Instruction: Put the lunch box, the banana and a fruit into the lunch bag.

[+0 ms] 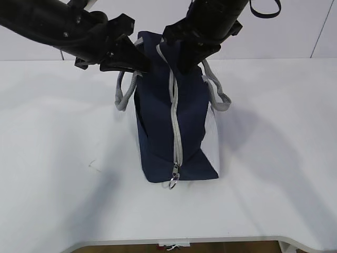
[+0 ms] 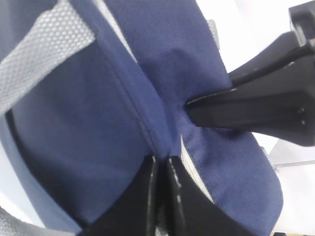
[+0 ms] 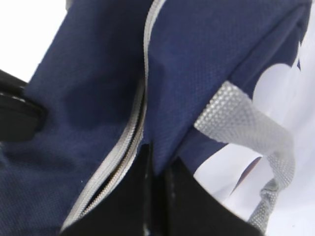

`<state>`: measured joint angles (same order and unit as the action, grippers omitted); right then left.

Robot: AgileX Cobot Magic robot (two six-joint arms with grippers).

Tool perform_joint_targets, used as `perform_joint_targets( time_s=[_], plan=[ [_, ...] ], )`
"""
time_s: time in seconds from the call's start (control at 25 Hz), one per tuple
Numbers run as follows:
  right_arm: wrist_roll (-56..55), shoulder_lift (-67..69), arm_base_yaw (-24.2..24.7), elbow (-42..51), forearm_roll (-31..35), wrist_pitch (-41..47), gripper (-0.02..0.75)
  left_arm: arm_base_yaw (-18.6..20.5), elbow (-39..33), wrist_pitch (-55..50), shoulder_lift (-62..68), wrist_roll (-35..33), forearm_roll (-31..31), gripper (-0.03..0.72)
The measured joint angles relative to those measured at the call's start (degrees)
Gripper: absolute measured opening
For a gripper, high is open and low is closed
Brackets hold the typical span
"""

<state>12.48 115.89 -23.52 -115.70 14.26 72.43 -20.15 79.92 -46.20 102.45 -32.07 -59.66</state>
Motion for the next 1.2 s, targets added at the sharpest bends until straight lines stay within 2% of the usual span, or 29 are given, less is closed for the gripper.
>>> perform_joint_targets(
  time_s=[0.16, 0.24, 0.32, 0.48, 0.56, 0.8, 1.2],
  plan=[
    [-0.1, 0.0, 0.0, 0.0, 0.1, 0.0, 0.015, 0.0, 0.0, 0.0, 0.0, 0.0, 0.0, 0.006],
    [-0.1, 0.0, 0.0, 0.0, 0.1, 0.0, 0.044, 0.0, 0.0, -0.3, 0.0, 0.0, 0.0, 0.032],
    [-0.5, 0.0, 0.0, 0.0, 0.2, 0.0, 0.136, 0.0, 0.0, -0.9, 0.0, 0.0, -0.1, 0.08],
    [-1.0, -0.1, 0.0, 0.0, 0.6, 0.0, 0.374, 0.0, 0.0, -2.7, 0.0, 0.0, -0.6, 0.193],
    [-1.1, -0.6, 0.0, 0.0, 0.5, -0.1, 0.435, 0.0, 0.0, -3.8, 0.0, 0.0, -0.4, 0.216],
    [-1.3, -5.1, 0.0, 0.0, -1.2, -0.1, 0.468, 0.7, 0.0, -5.7, -0.5, 0.0, 1.1, 0.244],
    [-5.0, -13.2, 0.0, 0.0, -1.8, -0.2, 0.468, 2.9, 0.0, -14.1, -2.9, 0.0, 1.7, 0.256]
  ],
)
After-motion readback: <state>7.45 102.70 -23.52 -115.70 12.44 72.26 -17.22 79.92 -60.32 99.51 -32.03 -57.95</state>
